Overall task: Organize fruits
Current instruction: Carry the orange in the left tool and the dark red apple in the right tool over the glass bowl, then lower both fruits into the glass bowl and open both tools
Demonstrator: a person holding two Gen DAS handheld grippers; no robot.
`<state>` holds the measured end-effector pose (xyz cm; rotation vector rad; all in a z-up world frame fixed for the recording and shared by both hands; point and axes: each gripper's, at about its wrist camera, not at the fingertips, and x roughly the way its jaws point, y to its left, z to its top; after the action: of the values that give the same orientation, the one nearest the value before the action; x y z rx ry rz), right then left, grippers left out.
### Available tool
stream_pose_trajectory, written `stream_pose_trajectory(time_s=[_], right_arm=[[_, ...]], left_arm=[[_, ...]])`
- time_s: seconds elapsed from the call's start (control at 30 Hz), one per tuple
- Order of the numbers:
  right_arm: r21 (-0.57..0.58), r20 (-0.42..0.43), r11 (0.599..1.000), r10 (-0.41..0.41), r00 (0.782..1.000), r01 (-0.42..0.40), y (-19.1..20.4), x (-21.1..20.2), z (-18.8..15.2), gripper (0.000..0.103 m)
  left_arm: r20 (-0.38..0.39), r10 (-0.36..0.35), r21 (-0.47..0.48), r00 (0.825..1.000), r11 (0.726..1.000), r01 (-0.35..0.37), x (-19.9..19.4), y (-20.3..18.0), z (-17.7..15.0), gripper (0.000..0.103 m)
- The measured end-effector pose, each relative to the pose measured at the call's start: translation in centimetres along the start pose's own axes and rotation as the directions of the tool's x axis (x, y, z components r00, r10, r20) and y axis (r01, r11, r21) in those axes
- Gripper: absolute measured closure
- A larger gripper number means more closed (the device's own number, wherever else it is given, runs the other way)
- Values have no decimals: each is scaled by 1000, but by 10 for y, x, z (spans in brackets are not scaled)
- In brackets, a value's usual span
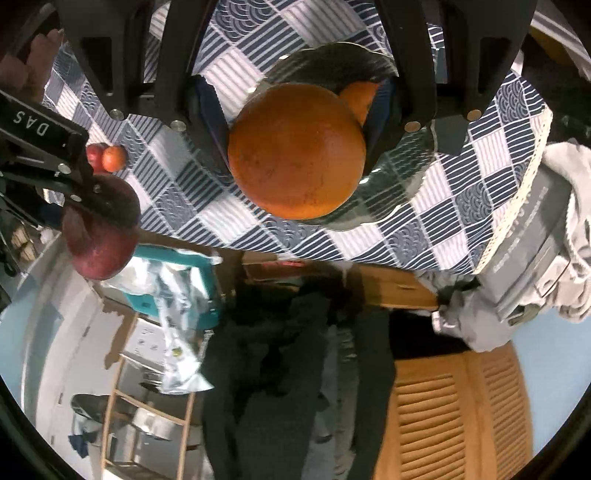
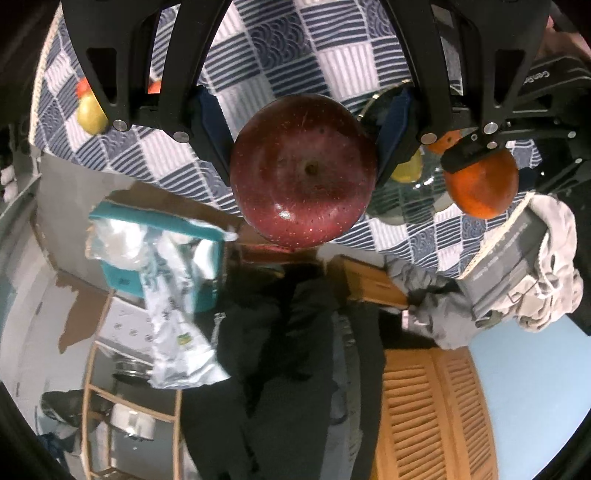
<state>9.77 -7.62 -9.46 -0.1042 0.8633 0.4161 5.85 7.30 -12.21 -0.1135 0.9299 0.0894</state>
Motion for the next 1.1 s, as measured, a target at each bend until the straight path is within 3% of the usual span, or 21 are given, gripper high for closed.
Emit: stream_pose_trajectory(time_s=[0.37, 0.87, 1.1], right_arm=[[-22, -91, 996, 83, 992, -85, 34, 58, 0, 32], [-16, -261, 989, 135, 956, -144, 58, 128, -30, 32], [-1, -290, 986, 158, 944, -165, 59, 139, -38, 32]], left_arm=[[-77, 68, -75, 995, 994, -74, 42, 51, -11, 35], [-178, 66, -141, 982, 986, -92, 86, 86, -32, 35], [-214, 70, -146, 974, 984, -103, 98, 91, -41, 35]])
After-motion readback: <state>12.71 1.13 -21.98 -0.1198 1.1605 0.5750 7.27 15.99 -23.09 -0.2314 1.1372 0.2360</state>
